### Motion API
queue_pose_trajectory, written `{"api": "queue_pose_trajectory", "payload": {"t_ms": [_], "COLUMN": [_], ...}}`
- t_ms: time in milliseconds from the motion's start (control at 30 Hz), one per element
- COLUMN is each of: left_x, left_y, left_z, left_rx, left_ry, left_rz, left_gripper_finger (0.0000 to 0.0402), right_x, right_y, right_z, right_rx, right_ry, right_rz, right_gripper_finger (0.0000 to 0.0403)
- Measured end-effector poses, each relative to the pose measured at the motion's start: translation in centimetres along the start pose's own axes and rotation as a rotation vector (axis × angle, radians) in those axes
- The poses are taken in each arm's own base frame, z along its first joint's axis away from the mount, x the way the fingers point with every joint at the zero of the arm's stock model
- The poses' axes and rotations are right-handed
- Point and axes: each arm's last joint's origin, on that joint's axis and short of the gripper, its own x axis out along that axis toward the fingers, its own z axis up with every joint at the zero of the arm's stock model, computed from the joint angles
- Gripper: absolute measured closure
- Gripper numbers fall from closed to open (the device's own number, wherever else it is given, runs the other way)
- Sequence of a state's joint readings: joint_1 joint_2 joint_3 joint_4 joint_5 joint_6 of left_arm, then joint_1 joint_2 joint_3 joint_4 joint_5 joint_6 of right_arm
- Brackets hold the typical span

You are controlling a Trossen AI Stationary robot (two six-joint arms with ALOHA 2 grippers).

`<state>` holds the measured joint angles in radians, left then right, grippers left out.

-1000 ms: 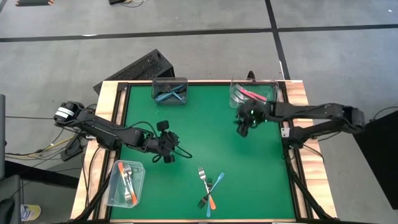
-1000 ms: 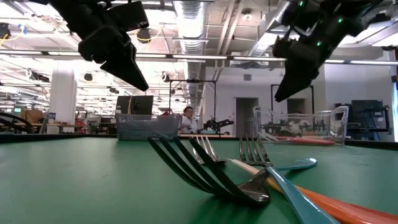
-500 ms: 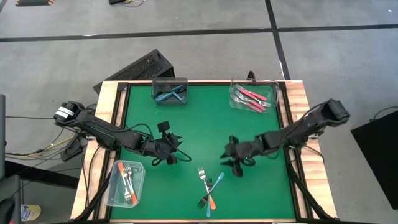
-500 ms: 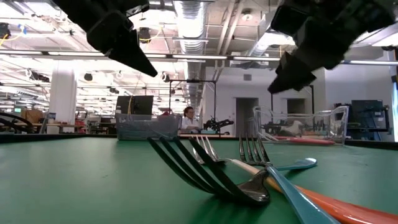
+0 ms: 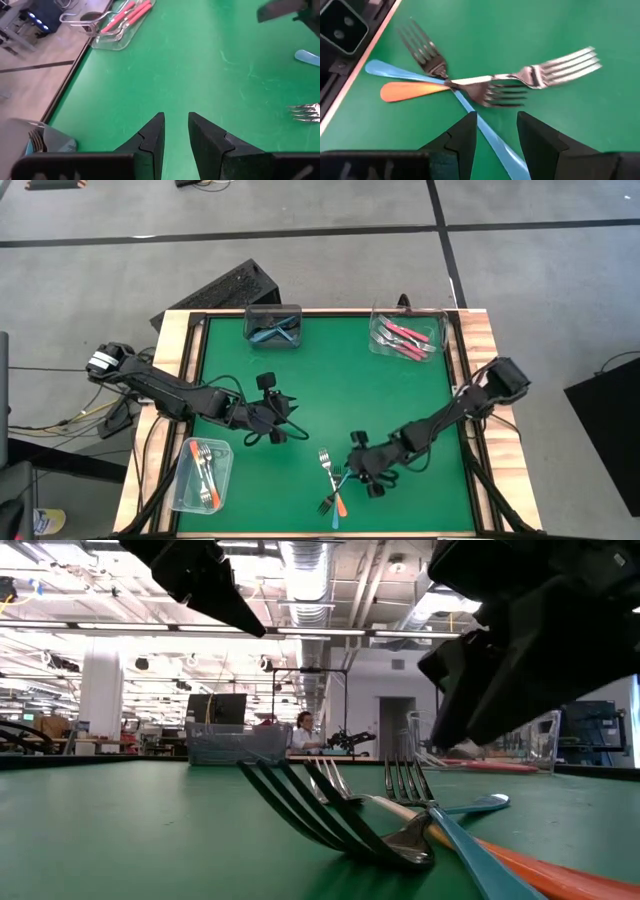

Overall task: Sort silverware by color (type)
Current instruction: Put the blue fork into the black bin

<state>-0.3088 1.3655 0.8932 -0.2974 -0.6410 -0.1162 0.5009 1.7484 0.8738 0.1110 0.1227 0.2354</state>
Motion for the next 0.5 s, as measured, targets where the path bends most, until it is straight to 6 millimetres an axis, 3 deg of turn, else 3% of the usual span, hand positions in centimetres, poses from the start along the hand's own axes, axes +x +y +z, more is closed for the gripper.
{"api": "queue_pose_trajectory", "payload": {"t_ms": [233,500], "left_x": [0.0,0.0], "left_y": [0.0,0.0], "left_z": [0.0,-0.1], "left_rx": [-0.001,0.003], "left_ry": [-0.001,0.007], "left_rz": [-0.001,-0.001], "left_gripper_finger": [0.0327,0.0327], "right_x": [2.9,4.9], "right_y": [1.1,0.4], "right_z": [0.7,0.7], "right_rx": [-0.083,-0.142], "right_ry": [0.072,0.188], "right_rz": [0.122,0.099], "right_gripper_finger": [0.0237,0.0266]}}
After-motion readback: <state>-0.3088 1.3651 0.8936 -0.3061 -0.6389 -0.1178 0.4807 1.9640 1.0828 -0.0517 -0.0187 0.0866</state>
